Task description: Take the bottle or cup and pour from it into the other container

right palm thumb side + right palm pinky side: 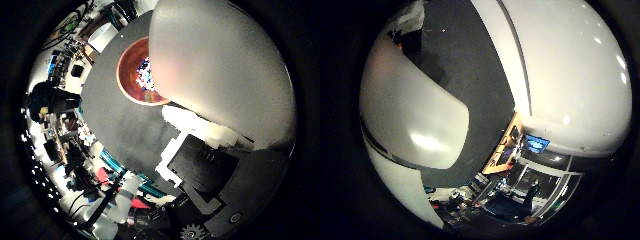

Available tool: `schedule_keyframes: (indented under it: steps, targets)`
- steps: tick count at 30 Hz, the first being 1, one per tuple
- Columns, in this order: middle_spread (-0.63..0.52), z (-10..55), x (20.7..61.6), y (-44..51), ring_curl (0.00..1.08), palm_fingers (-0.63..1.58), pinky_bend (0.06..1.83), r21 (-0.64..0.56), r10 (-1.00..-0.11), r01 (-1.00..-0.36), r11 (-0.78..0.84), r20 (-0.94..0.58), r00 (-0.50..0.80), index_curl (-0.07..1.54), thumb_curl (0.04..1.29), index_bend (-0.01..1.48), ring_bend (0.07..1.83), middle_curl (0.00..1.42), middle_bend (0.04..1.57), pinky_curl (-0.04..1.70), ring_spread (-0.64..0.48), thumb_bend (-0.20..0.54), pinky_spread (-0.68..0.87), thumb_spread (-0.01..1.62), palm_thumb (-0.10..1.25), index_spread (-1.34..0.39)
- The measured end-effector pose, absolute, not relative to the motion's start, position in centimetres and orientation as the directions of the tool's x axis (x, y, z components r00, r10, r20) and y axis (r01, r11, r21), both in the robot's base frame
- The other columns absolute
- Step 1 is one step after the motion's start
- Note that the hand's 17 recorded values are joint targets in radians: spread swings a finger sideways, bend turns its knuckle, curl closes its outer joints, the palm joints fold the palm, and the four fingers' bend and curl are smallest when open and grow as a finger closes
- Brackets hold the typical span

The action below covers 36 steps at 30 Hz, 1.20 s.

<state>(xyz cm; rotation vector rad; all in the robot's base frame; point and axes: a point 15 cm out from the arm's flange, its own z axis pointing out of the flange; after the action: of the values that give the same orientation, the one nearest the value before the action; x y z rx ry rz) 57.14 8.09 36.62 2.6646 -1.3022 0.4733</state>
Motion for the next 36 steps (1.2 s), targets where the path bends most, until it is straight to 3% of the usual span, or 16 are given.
schedule_keyframes:
  steps: [6, 19, 36]
  targets:
    - [-0.32, 37.1, 57.5, 7.5, 0.7, 1.08, 1.14, -0.086, -0.798, -0.811, -0.579, 0.265, 0.541, 1.17, 0.57, 0.29, 1.24, 0.99, 0.91, 0.73, -0.27, -0.03, -0.37, 0.83, 0.78, -0.64]
    - [-0.31, 38.1, 57.5, 4.5, 0.69, 1.08, 1.14, -0.245, -0.907, -0.886, -0.394, -0.049, 0.418, 1.17, 0.57, 0.29, 1.24, 0.98, 0.91, 0.73, -0.27, -0.03, -0.37, 0.84, 0.77, -0.65]
    - [-0.31, 38.3, 56.4, -9.1, 0.69, 1.07, 1.14, -0.359, -0.863, -0.93, -0.085, -0.44, 0.249, 1.17, 0.57, 0.29, 1.25, 0.98, 0.92, 0.73, -0.26, -0.029, -0.37, 0.85, 0.78, -0.64]
